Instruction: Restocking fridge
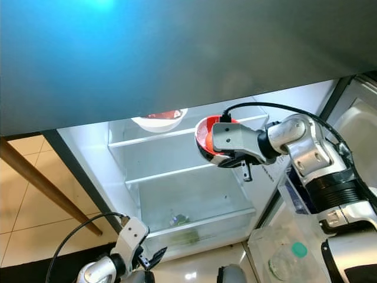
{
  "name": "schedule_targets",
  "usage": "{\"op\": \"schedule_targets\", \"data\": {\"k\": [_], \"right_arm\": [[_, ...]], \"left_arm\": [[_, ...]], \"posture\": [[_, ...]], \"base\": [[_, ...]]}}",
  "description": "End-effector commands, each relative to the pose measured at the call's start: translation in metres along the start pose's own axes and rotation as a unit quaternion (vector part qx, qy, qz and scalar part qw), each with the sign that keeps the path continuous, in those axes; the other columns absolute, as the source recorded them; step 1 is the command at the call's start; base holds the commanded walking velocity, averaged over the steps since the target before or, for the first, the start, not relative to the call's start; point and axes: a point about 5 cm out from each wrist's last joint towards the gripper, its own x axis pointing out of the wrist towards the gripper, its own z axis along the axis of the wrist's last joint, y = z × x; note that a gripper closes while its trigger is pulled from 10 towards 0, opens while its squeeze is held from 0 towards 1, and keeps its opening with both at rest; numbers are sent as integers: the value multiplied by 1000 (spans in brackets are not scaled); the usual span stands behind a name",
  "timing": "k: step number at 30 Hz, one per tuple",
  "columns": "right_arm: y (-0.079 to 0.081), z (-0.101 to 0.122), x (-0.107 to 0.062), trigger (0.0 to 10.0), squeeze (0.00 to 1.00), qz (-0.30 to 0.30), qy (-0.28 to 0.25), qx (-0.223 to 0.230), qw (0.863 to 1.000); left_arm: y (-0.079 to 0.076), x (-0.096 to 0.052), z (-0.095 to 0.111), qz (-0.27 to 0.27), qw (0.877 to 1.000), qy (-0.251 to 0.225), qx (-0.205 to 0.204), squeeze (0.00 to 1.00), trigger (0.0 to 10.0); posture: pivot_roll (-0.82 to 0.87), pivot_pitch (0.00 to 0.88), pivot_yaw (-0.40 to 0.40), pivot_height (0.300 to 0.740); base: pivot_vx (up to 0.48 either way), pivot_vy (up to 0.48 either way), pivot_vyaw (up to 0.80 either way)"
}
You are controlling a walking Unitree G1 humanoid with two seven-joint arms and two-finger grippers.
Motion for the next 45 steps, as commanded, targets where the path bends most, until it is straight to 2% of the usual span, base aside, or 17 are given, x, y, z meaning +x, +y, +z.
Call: {"op": "schedule_targets", "data": {"k": [1,2,3,4,5,7,10,14,17,18,19,20,25,31,32,36,45], "right_arm": [[-3,6,-4,10000,243,-27,-20,-15,999],[-6,7,-3,10000,247,-43,-25,-15,999],[-9,9,-4,10000,396,-55,-33,-13,998],[-9,9,-4,10000,396,-55,-33,-13,998],[-11,10,-4,10000,463,-61,-38,-10,997],[-18,14,-6,10000,506,-81,-47,-10,996],[-23,16,-7,10000,502,-100,-49,-12,994],[-38,15,-2,10000,404,-173,-27,-26,984],[-41,15,1,10000,388,-186,-27,-22,982],[-42,15,2,10000,310,-189,-26,-19,982],[-42,15,2,10000,310,-189,-26,-19,982],[-43,15,2,10000,0,-190,-19,-21,981],[-46,15,0,10000,0,-195,-10,-24,980],[-53,17,0,10000,0,-237,-10,-31,971],[-58,18,3,10000,0,-265,-8,-37,964],[-62,21,11,10000,0,-292,-5,-48,955],[-65,30,26,10000,0,-300,-3,-62,952]], "left_arm": [[-4,-2,-7,-5,1000,12,-7,0,10000],[-4,-2,-6,-5,1000,12,-7,0,10000],[-4,-2,-6,-5,1000,12,-7,0,10000],[-4,-2,-6,-5,1000,12,-7,0,10000],[-4,-2,-6,-5,1000,12,-7,0,10000],[-3,-2,-6,-5,1000,12,-7,0,10000],[-3,-2,-6,-4,1000,12,-7,0,10000],[-1,-2,-5,-3,1000,9,-5,0,10000],[-1,-1,-3,-2,1000,6,-4,0,10000],[0,-1,-2,-2,1000,5,-3,0,10000],[0,-1,-2,-2,1000,5,-3,0,10000],[0,-1,-1,-2,1000,2,-2,0,10000],[1,0,1,-1,1000,-1,-1,0,10000],[1,-1,1,-2,1000,-2,1,0,10000],[1,0,3,-2,1000,-4,3,0,10000],[2,2,7,-4,1000,-11,8,0,10000],[6,8,23,-7,999,-33,22,0,10000]], "posture": [[-93,143,65,621],[-92,144,66,621],[-91,143,66,621],[-91,143,66,621],[-91,144,66,621],[-89,144,65,621],[-89,144,65,621],[-88,143,63,621],[-88,144,63,621],[-86,144,60,621],[-86,144,60,621],[-86,144,60,621],[-85,144,59,621],[-89,146,66,621],[-89,148,68,621],[-88,150,70,621],[-83,155,66,621]], "base": [[0,0,0],[0,0,0],[0,0,0],[0,0,0],[0,0,0],[0,0,0],[0,0,0],[0,0,0],[0,0,0],[0,0,0],[0,0,0],[0,0,0],[0,0,0],[0,0,0],[0,0,0],[0,0,0],[0,0,0]]}}
